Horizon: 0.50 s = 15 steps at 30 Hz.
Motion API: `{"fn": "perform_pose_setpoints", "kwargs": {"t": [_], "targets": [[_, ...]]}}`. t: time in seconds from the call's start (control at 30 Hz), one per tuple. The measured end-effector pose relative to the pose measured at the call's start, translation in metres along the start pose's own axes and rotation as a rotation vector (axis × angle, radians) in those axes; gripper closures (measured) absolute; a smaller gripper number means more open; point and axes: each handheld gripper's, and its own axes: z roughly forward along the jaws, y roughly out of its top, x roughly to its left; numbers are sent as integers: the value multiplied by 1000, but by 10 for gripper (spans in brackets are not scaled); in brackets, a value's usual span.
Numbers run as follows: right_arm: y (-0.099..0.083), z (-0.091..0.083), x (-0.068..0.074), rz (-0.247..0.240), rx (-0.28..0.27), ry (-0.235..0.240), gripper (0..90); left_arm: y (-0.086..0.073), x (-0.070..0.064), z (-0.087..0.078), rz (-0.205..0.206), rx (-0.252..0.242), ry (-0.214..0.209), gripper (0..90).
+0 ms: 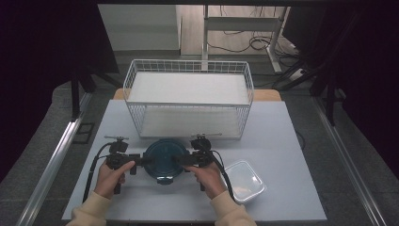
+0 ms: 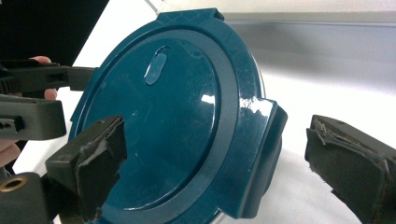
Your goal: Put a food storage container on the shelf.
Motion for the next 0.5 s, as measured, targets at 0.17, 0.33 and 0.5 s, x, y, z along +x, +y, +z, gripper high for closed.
{"fn": "perform_pose_setpoints", "kwargs": {"t": [0.17,0.33,0.5], "targets": [[0,5,-3,16,11,9,53,1,3,5,-28,17,-24,30],[0,10,-5,32,26,28,57,2,5,12,-49,29,-25,31],[-2,15,-6,49,44,39,67,0,11,16,-96,32,-68,47]]}}
